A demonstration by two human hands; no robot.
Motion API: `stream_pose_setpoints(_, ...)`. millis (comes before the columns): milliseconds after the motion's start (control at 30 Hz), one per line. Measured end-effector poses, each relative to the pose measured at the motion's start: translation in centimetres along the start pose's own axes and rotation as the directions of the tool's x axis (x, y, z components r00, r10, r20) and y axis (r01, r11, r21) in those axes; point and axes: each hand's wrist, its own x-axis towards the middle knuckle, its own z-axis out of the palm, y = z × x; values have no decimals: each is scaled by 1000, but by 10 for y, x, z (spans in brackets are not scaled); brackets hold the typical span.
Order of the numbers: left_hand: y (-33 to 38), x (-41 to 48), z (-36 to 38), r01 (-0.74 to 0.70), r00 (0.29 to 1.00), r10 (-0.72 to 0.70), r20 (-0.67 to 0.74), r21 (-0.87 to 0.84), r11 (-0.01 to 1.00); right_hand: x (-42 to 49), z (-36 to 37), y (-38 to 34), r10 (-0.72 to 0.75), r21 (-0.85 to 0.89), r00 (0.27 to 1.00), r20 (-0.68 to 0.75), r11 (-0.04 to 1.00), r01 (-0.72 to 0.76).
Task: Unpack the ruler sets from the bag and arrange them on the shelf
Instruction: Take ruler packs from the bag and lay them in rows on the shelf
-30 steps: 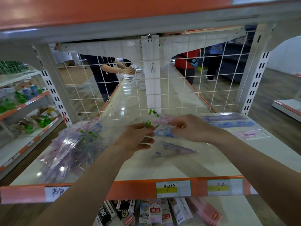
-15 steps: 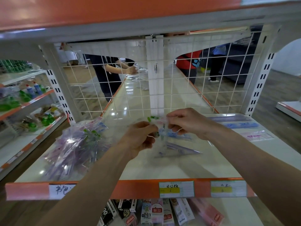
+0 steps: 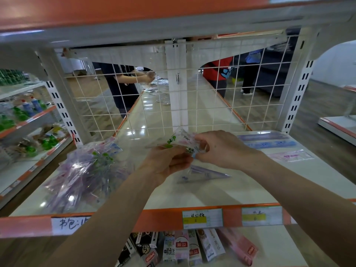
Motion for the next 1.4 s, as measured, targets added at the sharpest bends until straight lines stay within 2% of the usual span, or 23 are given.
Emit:
stream_pose_setpoints(100,0,-4,0,8,1000,-8,18,13,1000,-2,1,-2,-45,-82,998,-39,996,42)
stream_pose_setpoints(200,0,-7,-5,26,1000,-27,15,64,998,-6,-2,-2,-64,-98,998,17,993,65)
stream_pose_setpoints(300,2,-6,-22,30,994,-13,-110,150,988,-15,-8,6,-49,-57,982,180,997,60)
stream_pose_setpoints(367,2,-6,-33,29,982,5,-189,174,984,-23,-9,13,-40,0,942,333,999,43)
stream_pose_setpoints(500,-3,-9,-39,12,977,50,-205,291,957,-35,-1,11,-58,93,869,491,996,14)
stream_pose_setpoints(667,-4,-11,-35,-30,977,107,-186,378,925,-39,1,4,-34,48,825,564,999,8)
stream_pose_setpoints(900,-5,-11,-32,-54,974,156,-166,497,866,-40,1,3,-23,7,814,581,1000,24)
stream_pose_setpoints(1000,-9,-8,-30,-64,973,194,-125,662,747,-37,2,5,-3,-14,864,504,1000,12)
stream_pose_setpoints(1067,-12,-5,-29,-83,976,209,-57,793,604,-34,0,5,19,-47,924,383,999,-1)
stream_pose_setpoints(1133,-15,-3,-26,-91,988,156,25,897,433,-32,3,7,41,-113,959,281,994,-9)
stream_pose_setpoints(1233,-20,0,-21,-83,994,91,63,968,238,-28,14,10,63,-161,962,267,987,-20)
stream_pose_setpoints(1400,-23,6,-15,-83,985,157,75,995,47,-20,29,10,56,-174,964,259,985,-10)
